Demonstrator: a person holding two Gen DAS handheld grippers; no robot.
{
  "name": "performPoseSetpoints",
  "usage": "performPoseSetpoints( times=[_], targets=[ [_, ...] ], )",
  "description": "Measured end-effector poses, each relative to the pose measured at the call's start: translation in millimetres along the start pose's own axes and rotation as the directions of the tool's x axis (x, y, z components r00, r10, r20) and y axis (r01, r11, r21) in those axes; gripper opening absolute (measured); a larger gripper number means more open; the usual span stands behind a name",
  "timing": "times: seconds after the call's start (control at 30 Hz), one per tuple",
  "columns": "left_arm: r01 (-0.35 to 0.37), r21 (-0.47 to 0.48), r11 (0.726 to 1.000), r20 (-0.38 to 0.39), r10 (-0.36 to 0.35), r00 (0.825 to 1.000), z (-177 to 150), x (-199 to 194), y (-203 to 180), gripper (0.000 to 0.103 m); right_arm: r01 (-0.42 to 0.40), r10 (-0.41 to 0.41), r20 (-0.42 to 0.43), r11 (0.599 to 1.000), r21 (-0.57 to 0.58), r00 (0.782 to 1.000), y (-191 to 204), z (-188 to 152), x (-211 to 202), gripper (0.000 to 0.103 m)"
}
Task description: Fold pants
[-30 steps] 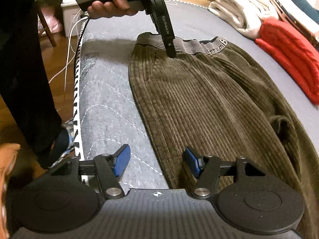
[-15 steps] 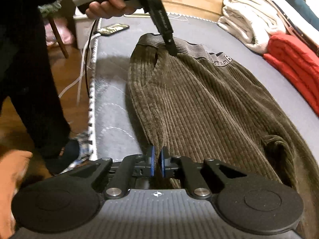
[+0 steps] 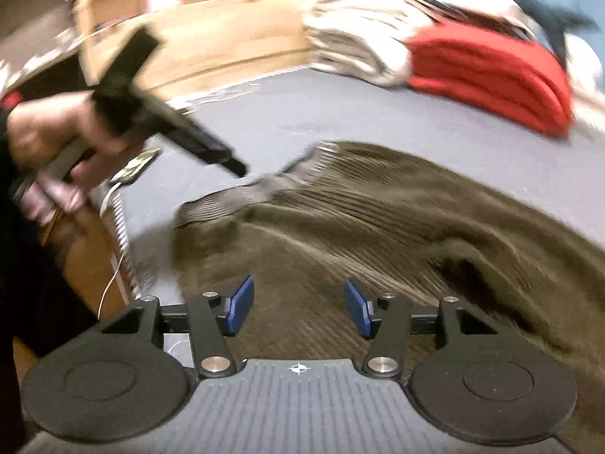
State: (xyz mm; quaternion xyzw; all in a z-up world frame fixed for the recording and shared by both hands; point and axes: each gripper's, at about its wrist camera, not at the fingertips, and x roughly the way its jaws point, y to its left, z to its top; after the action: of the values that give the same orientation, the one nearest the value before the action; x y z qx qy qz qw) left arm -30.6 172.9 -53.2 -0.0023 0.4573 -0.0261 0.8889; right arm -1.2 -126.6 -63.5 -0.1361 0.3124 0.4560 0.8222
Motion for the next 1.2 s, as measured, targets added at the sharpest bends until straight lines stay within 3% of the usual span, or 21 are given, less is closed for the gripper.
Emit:
performPoseSetpoints(
  times=[0.07, 0.13, 0.2, 0.23, 0.33, 0.43, 0.6, 0.73, 0.87, 0.97, 1.0, 1.07, 1.1, 1.13, 1.2],
  targets=[
    [0.012, 0.018, 1.0, -0.076, -0.011, 0.997, -4, 24, -6, 0.039, 0.029, -0.026, -0.05, 0.997, 0.067, 0.998, -11, -5, 9, 0.056],
    [-0.044, 0.058, 0.997, -0.165, 0.053, 0.985, -16, 49, -10, 0.029, 0.114, -0.101, -0.161, 0.991, 0.074, 0.982, -20, -14, 25, 0.056],
    [-0.049, 0.083, 0.995, -0.179, 0.064, 0.982, -15, 58, -11, 0.029, 0.211, -0.191, -0.296, 0.977, 0.036, 0.936, -26, -29, 43, 0.057],
    [-0.045, 0.05, 0.998, -0.181, 0.053, 0.982, -10, 57, -8, 0.028, 0.239, -0.215, -0.346, 0.971, 0.027, 0.913, -31, -37, 48, 0.057],
    [-0.018, -0.014, 1.0, -0.078, 0.017, 0.997, 8, 39, -3, 0.029, 0.219, -0.182, -0.318, 0.972, 0.085, 0.93, -41, -34, 36, 0.059],
    [-0.004, -0.085, 0.996, 0.012, 0.005, 1.0, 26, 29, 3, 0.03, 0.225, -0.191, -0.255, 0.968, 0.111, 0.948, -46, -28, 19, 0.059],
    [-0.067, -0.153, 0.986, 0.095, 0.082, 0.992, 56, 38, -6, 0.03, 0.263, -0.256, -0.067, 0.956, 0.133, 0.964, -52, -5, -24, 0.059],
    [-0.032, -0.23, 0.973, 0.161, 0.07, 0.984, 74, 36, -13, 0.03, 0.375, -0.39, 0.09, 0.915, 0.145, 0.916, -53, 30, -72, 0.064],
    [-0.008, -0.251, 0.968, 0.207, 0.061, 0.976, 91, 34, -19, 0.03, 0.397, -0.454, 0.16, 0.87, 0.292, 0.877, -71, 62, -114, 0.074],
    [-0.01, -0.239, 0.971, 0.217, 0.063, 0.974, 97, 38, -23, 0.029, 0.382, -0.486, 0.233, 0.843, 0.379, 0.842, -91, 55, -127, 0.08],
    [-0.016, -0.232, 0.973, 0.221, 0.069, 0.973, 99, 40, -25, 0.028, 0.398, -0.51, 0.233, 0.827, 0.398, 0.828, -99, 47, -125, 0.08],
    [-0.032, -0.216, 0.976, 0.222, 0.081, 0.972, 101, 45, -25, 0.027, 0.452, -0.56, 0.121, 0.761, 0.466, 0.819, -125, 29, -108, 0.08],
    [-0.039, -0.208, 0.977, 0.221, 0.086, 0.971, 101, 47, -27, 0.027, 0.444, -0.549, 0.061, 0.732, 0.517, 0.834, -140, 22, -101, 0.08],
    [-0.046, -0.203, 0.978, 0.219, 0.091, 0.972, 102, 50, -27, 0.027, 0.4, -0.512, 0.03, 0.705, 0.585, 0.858, -155, 13, -97, 0.08],
    [-0.059, -0.202, 0.978, 0.208, 0.101, 0.973, 103, 57, -25, 0.027, 0.353, -0.464, -0.014, 0.655, 0.668, 0.886, -176, 2, -91, 0.08]
  ],
)
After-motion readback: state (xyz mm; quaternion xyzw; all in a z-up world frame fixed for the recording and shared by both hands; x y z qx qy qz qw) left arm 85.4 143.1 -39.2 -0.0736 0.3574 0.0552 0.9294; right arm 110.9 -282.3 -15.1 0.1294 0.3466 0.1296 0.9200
